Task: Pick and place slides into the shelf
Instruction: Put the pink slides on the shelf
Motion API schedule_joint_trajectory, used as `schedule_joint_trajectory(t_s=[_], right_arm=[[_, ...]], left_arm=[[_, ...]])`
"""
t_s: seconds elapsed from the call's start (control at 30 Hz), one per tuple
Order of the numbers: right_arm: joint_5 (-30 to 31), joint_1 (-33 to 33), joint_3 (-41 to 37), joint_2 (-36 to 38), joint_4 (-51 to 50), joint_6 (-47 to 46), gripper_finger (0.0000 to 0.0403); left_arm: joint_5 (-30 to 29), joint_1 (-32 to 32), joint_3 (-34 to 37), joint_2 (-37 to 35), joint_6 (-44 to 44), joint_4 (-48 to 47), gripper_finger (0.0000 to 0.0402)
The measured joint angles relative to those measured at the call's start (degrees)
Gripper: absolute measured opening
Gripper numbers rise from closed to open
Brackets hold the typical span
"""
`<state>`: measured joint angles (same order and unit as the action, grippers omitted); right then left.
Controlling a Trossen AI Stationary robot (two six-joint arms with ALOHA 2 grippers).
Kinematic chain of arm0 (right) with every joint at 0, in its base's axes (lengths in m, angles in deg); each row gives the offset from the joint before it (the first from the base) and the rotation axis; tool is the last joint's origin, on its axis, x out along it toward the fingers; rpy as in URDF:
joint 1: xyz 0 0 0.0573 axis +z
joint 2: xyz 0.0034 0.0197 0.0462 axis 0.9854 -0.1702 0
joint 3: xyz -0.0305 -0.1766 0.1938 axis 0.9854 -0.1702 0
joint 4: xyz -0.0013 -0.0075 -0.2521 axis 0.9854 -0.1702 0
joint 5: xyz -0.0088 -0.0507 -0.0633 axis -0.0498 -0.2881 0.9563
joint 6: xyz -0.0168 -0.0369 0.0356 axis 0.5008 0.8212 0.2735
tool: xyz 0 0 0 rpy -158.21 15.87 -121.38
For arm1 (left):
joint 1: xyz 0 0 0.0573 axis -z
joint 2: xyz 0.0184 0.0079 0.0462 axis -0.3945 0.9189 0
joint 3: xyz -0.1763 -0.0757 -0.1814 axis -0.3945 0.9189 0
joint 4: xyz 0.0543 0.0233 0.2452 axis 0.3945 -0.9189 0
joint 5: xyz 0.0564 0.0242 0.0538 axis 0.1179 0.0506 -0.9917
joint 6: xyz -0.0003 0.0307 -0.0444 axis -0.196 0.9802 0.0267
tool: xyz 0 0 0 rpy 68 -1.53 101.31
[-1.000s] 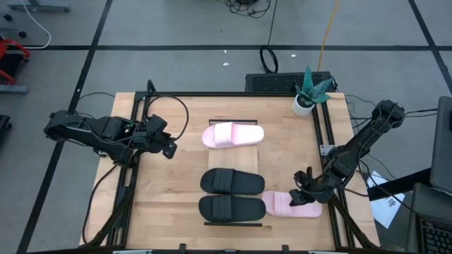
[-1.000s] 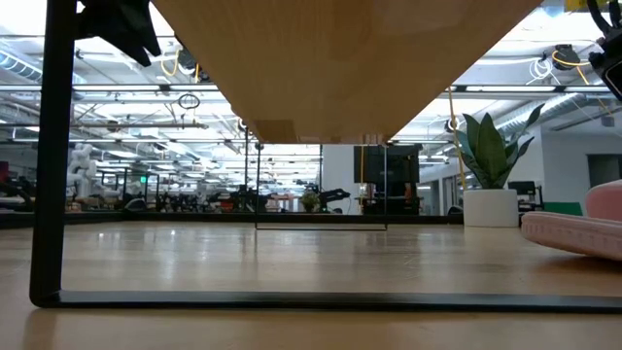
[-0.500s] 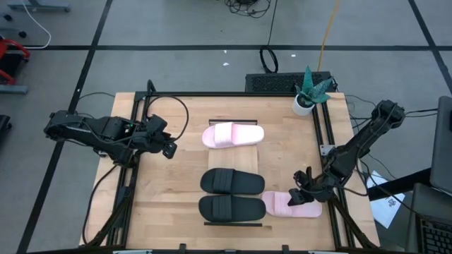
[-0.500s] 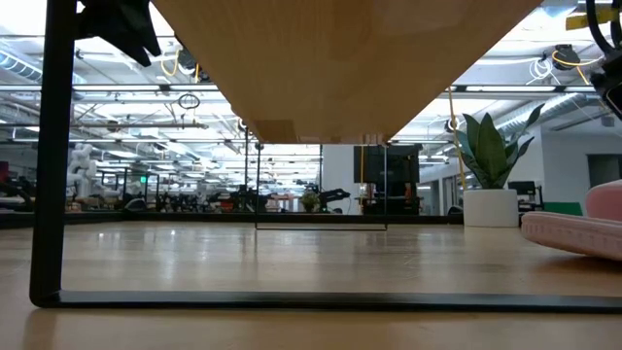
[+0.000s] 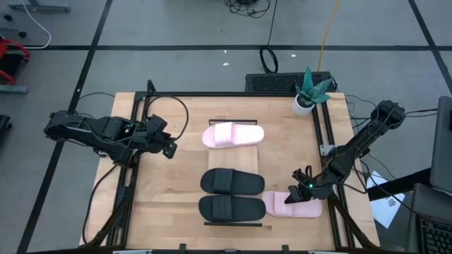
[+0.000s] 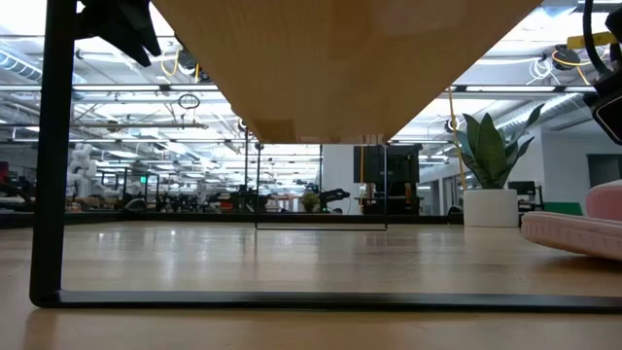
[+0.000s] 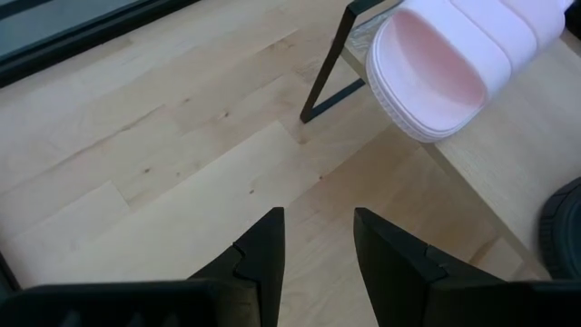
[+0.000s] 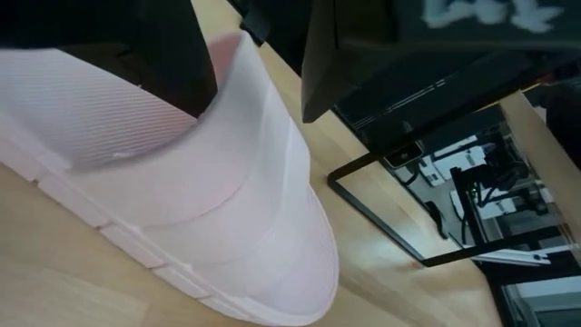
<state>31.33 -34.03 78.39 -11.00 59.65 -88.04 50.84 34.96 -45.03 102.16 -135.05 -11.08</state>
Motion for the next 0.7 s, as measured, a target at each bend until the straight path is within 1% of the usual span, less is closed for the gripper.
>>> schedule_joint_trajectory(t_s=[0.13,0.3,0.33,0.5,0.7], right_arm=[[-0.1,0.0,0.0,0.0,0.6,-0.1,0.0106],[0.1,0.0,0.0,0.0,2.9,0.4,0.0022],[0.2,0.0,0.0,0.0,3.4,0.6,0.0012],[-0.1,0.0,0.0,0.5,3.5,-0.5,0.0009],[0.3,0.0,0.0,5.8,3.6,-1.8,0.0004]], left_arm=[[0.0,0.0,0.0,0.0,-0.1,0.0,0.0129],[0.0,0.0,0.0,0.0,-0.2,0.0,0.0129],[-0.1,0.0,0.0,0.0,-0.2,0.0,0.0129],[-0.3,0.0,0.0,0.0,0.7,0.0,0.0129],[-0.3,0.0,0.0,0.0,0.9,0.0,0.0129]])
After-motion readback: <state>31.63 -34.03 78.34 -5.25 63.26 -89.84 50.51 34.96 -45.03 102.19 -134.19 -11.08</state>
